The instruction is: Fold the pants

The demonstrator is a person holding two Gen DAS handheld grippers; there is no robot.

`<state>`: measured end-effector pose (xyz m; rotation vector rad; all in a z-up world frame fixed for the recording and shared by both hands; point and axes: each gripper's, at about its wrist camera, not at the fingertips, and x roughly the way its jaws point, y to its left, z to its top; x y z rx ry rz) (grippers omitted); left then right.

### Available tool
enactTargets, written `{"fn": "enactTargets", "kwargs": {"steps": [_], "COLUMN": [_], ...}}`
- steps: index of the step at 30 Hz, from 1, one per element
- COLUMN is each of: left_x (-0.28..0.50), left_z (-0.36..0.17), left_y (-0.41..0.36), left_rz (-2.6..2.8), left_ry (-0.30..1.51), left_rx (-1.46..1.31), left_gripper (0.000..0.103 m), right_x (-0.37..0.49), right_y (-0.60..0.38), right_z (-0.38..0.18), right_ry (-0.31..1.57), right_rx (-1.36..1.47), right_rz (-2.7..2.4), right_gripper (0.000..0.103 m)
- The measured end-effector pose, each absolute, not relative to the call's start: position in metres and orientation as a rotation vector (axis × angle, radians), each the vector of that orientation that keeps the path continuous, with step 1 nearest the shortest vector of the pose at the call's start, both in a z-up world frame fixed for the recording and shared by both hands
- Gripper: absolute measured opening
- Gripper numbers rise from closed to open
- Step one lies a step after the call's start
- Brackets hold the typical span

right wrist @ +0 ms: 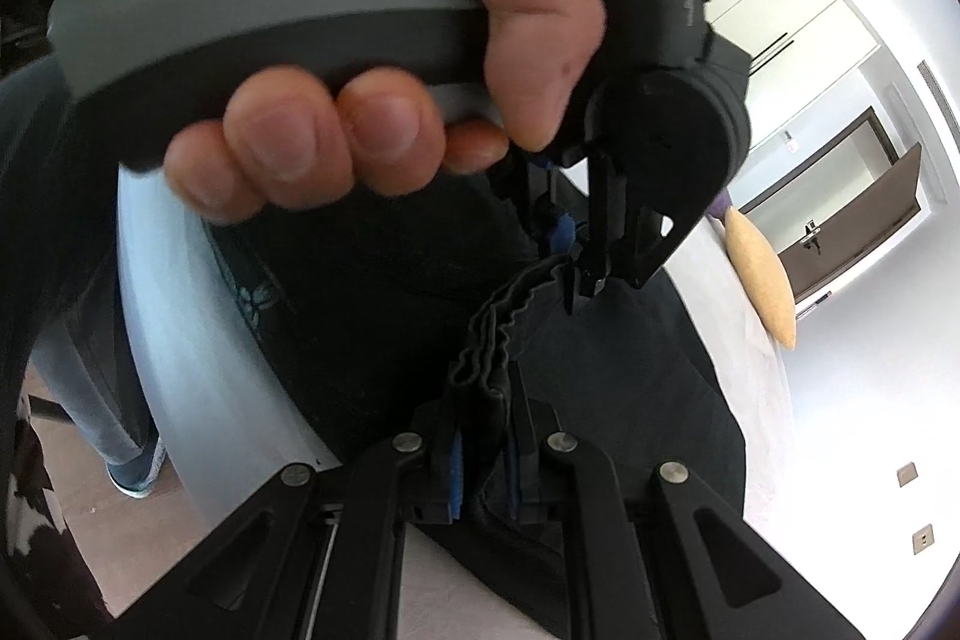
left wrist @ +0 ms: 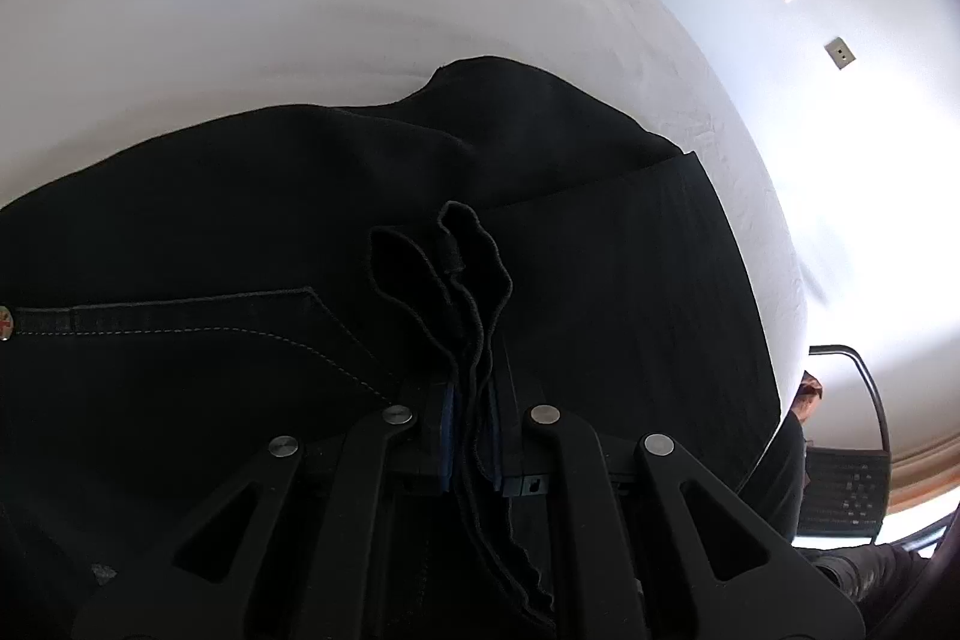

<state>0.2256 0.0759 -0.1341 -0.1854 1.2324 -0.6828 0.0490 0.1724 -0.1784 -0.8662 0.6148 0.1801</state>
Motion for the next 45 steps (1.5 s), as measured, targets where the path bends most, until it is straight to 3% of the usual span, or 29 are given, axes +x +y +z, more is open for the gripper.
{"fn": "enactTargets", "kwargs": {"steps": [7,9,14,18,19,20,22,31,37,39,40,45], "left_x": [0.237,0.237,0.233,0.233,0.229,0.223,0.205,0.152,0.137,0.135,0.137,0.138], "left_z": [-0.144,-0.14,-0.12,-0.1,-0.092,-0.086,-0.072,-0.122,-0.129,-0.13,-0.13,-0.127], "left_y": [0.096,0.097,0.108,0.128,0.13,0.13,0.12,0.051,0.044,0.041,0.04,0.04], "left_rz": [-0.713,-0.706,-0.631,-0.464,-0.454,-0.463,-0.493,-0.491,-0.433,-0.426,-0.428,-0.435], "left_ry": [1.248,1.24,1.189,1.129,1.099,1.067,0.996,1.026,0.963,0.96,0.964,0.965], "left_rx": [-0.263,-0.245,-0.127,-0.045,-0.04,-0.034,0.012,0.262,0.311,0.324,0.317,0.301], "left_gripper": [0.009,0.01,0.016,0.016,0.016,0.016,0.016,0.016,0.016,0.016,0.016,0.016], "right_x": [0.052,0.051,0.047,0.051,0.055,0.065,0.083,0.178,0.237,0.242,0.238,0.191], "right_y": [0.163,0.156,0.121,0.071,0.057,0.029,-0.014,-0.173,-0.206,-0.209,-0.21,-0.187], "right_z": [-0.178,-0.174,-0.144,-0.11,-0.102,-0.091,-0.08,-0.094,-0.138,-0.157,-0.163,-0.167], "right_ry": [0.593,0.589,0.618,0.68,0.7,0.727,0.762,0.844,0.92,0.972,0.977,1.006], "right_rx": [-0.893,-0.871,-0.681,-0.442,-0.373,-0.24,-0.042,0.626,0.769,0.802,0.815,0.772], "right_rz": [0.162,0.159,0.258,0.326,0.341,0.362,0.376,0.487,0.42,0.394,0.387,0.441], "right_gripper": [0.015,0.02,0.059,0.061,0.057,0.046,0.037,0.032,0.031,0.019,0.006,0.005]}}
